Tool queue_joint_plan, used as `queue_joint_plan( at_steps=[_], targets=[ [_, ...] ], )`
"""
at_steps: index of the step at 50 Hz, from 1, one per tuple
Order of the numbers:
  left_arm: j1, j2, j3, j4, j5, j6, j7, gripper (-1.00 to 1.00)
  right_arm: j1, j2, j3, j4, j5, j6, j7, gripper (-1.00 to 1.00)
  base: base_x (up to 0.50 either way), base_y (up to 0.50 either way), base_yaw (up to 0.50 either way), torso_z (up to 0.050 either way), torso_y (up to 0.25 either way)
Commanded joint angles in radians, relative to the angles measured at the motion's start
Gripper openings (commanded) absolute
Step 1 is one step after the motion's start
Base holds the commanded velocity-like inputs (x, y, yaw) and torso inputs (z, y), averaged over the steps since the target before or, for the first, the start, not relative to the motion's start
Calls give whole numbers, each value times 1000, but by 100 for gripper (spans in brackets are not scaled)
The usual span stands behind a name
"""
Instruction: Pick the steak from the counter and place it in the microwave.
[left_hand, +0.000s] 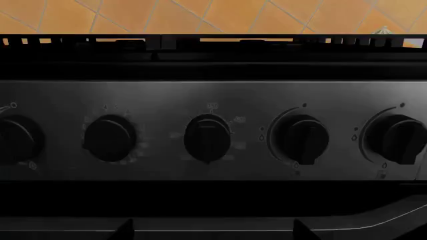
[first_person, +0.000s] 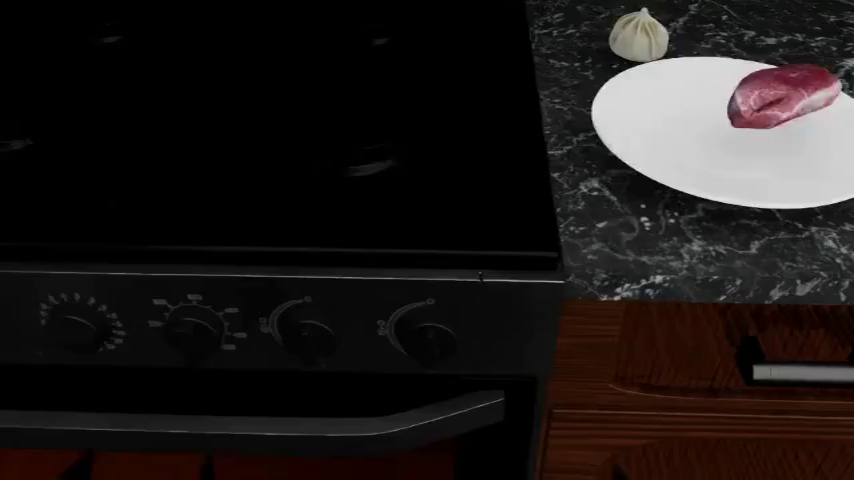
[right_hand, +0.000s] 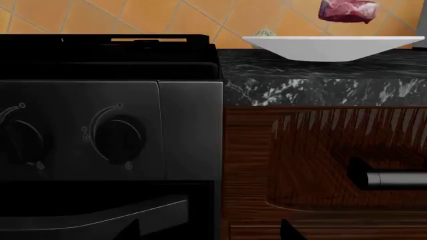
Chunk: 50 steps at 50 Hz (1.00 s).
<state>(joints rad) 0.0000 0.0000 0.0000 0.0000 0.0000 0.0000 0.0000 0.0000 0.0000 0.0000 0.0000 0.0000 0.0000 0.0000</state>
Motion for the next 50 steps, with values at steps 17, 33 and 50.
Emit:
queue_joint_plan(
  at_steps=[17,33,50],
  targets=[
    [-52,-50,69,-54,-66,14,-67,100,52,53,-47,72,63,-29,59,100,0,0,0,12,0],
    [-41,-75,92,-41,-92,12,-93,100,41,73,-84,59,68,-38,94,100,0,0,0,50,0],
    [-65,-96,117,-115,-104,35,-105,100,10,88,-102,41,94,-41,118,100,0,0,0,50,0]
  ],
)
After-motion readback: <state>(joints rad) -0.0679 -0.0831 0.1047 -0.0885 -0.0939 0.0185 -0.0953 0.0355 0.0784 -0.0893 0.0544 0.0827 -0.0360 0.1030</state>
